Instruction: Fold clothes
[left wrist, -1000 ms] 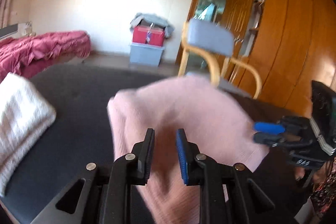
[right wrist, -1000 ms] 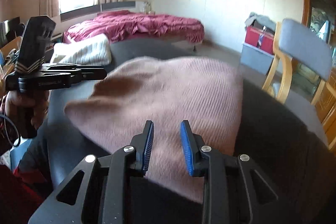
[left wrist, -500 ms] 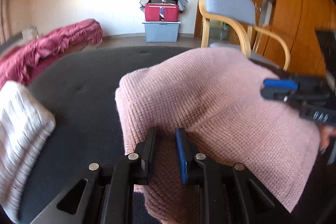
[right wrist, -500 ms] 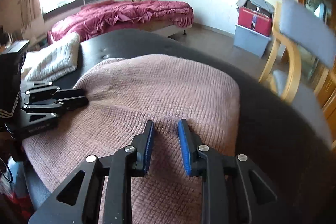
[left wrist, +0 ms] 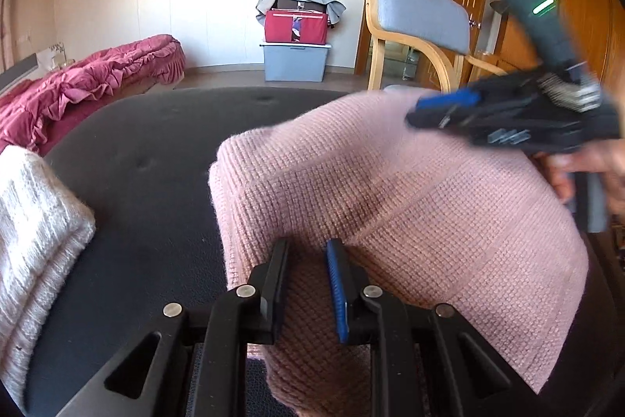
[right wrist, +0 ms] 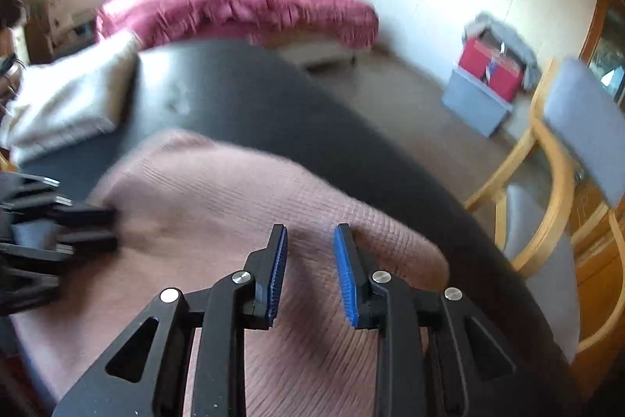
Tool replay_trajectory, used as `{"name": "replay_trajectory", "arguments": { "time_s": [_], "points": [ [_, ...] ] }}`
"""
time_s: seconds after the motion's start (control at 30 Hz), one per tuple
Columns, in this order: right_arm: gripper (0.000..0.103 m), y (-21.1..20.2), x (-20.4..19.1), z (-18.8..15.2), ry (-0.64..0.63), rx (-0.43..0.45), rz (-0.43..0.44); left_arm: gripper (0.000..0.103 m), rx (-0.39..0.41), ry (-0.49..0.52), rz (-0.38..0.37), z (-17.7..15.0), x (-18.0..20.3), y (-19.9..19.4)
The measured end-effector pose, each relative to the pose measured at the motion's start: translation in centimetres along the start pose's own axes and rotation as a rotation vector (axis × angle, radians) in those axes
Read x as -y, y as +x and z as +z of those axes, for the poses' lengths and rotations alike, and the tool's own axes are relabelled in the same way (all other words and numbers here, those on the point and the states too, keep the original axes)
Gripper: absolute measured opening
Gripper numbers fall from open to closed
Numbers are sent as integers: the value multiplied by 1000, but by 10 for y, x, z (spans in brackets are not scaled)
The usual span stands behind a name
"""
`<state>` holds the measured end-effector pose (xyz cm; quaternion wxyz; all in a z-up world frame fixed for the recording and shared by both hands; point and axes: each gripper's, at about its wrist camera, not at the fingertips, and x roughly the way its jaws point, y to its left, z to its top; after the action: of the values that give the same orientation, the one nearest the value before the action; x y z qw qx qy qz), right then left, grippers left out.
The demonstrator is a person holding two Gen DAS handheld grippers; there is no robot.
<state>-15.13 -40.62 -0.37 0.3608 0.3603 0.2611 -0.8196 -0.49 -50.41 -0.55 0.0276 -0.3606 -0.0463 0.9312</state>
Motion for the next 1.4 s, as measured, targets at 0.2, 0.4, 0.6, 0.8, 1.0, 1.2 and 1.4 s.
{"name": "replay_trajectory", "arguments": {
  "time_s": [0.2, 0.4, 0.6, 0.8, 1.0, 1.2, 1.4],
  "points": [
    [26, 20, 45, -16, 222, 6, 118, 19, 4, 8, 5, 0, 3, 1],
    [29, -71, 22, -45, 198, 201, 80, 19, 7, -1, -4, 1, 0, 1],
    [29, -119, -40, -102, 27, 161, 168, 19, 8, 4, 5, 1, 3, 0],
    [29, -103, -69, -154, -8, 122, 76, 19, 3, -17, -22, 2, -1, 0],
    [30, -126, -49, -152, 137, 187, 174, 20, 33, -167, -157, 7, -26, -34],
    [59, -140, -2, -157, 370, 250, 228, 23, -51, -356, -305, 14, -60, -41],
    [60, -104, 39, -165, 595, 111, 323, 23, -223, -507, -353, 4, -74, -9]
  ]
}}
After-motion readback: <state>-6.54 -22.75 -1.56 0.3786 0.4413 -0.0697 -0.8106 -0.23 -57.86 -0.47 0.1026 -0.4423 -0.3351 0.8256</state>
